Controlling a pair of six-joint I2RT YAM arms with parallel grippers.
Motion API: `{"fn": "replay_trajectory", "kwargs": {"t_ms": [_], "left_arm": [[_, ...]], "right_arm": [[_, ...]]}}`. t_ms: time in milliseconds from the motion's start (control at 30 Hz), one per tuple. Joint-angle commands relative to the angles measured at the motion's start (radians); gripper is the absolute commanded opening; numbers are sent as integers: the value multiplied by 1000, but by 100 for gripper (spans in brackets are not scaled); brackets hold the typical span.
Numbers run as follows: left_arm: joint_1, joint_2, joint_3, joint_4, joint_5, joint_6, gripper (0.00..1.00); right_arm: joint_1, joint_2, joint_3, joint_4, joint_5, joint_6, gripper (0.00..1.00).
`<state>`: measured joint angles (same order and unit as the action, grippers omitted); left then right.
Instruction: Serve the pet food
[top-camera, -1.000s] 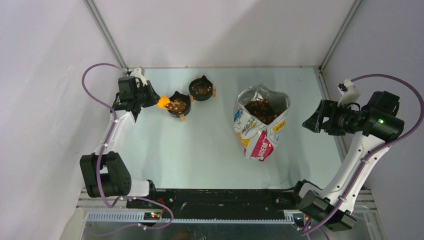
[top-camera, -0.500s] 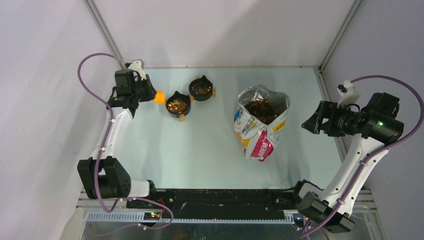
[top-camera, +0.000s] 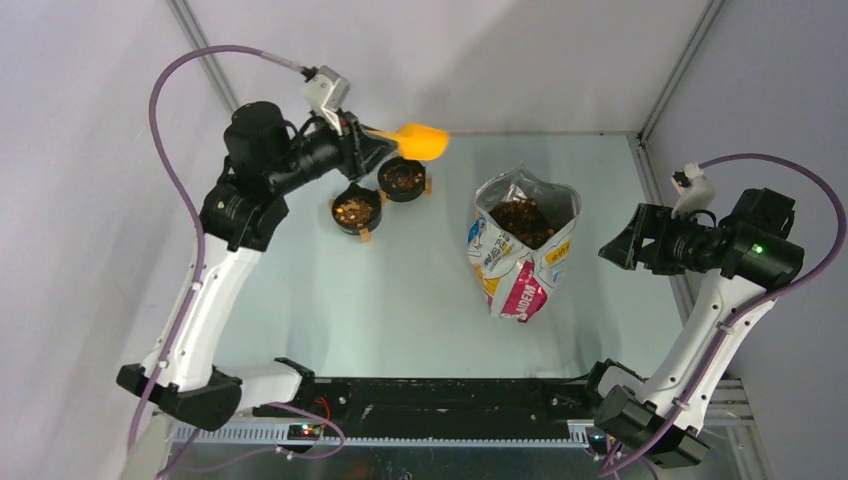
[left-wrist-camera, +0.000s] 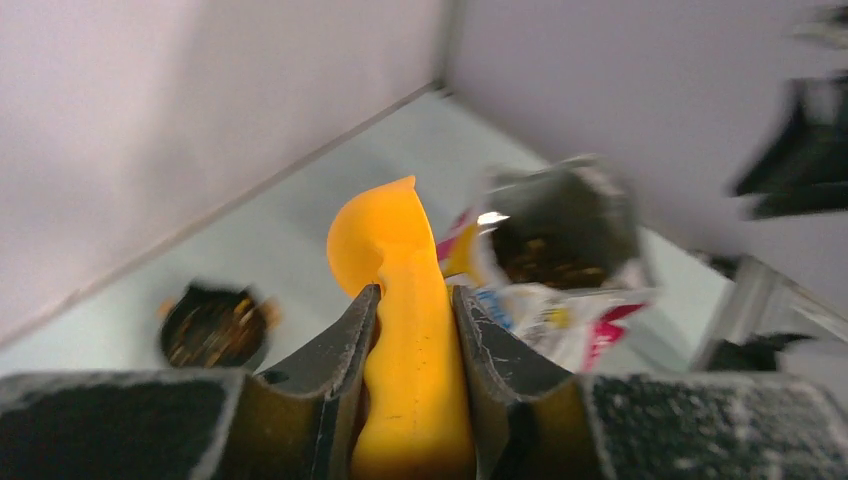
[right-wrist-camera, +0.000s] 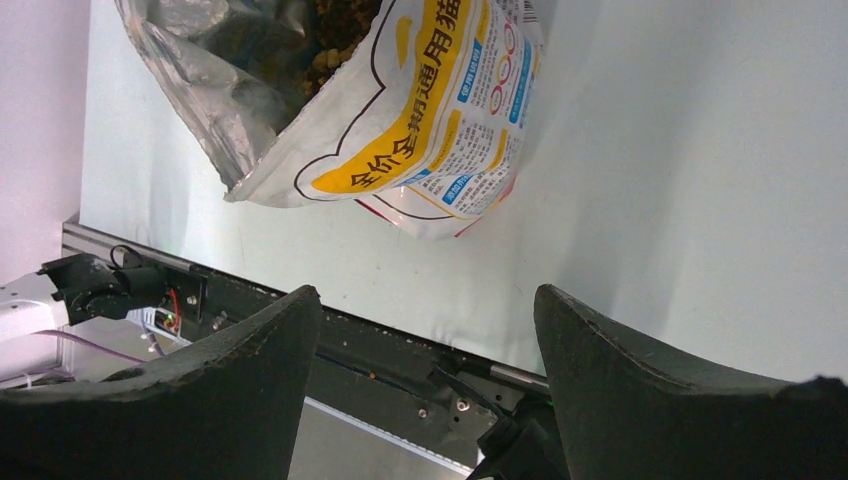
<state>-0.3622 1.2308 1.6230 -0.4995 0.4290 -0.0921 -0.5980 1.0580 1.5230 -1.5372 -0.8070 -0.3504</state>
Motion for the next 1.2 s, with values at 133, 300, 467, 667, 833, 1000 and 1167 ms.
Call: {"fn": "replay_trajectory", "kwargs": {"t_ms": [133, 300, 467, 667, 833, 1000, 1167], "left_arm": [[-341, 155, 274, -124, -10, 97, 0], [-466, 349, 435, -245, -57, 182, 0], [-518, 540, 562, -346, -170, 178, 0], [-552, 695, 624, -367, -376, 156, 0], [-592, 793, 628, -353, -568, 160, 0], [-614, 857, 625, -352, -591, 169, 0], [-618, 908, 617, -361, -531, 143, 0]], "right_arm": [[-3, -20, -18, 47, -75, 5, 81], [-5, -53, -26, 47, -59, -17, 81], [-6, -89, -30, 45, -25, -45, 82], [-6, -120, -69, 67, -12, -58, 82], [-6, -109, -72, 78, -28, -46, 82], [-6, -100, -94, 110, -48, -16, 82], [-5, -89, -98, 115, -59, -1, 82]]}}
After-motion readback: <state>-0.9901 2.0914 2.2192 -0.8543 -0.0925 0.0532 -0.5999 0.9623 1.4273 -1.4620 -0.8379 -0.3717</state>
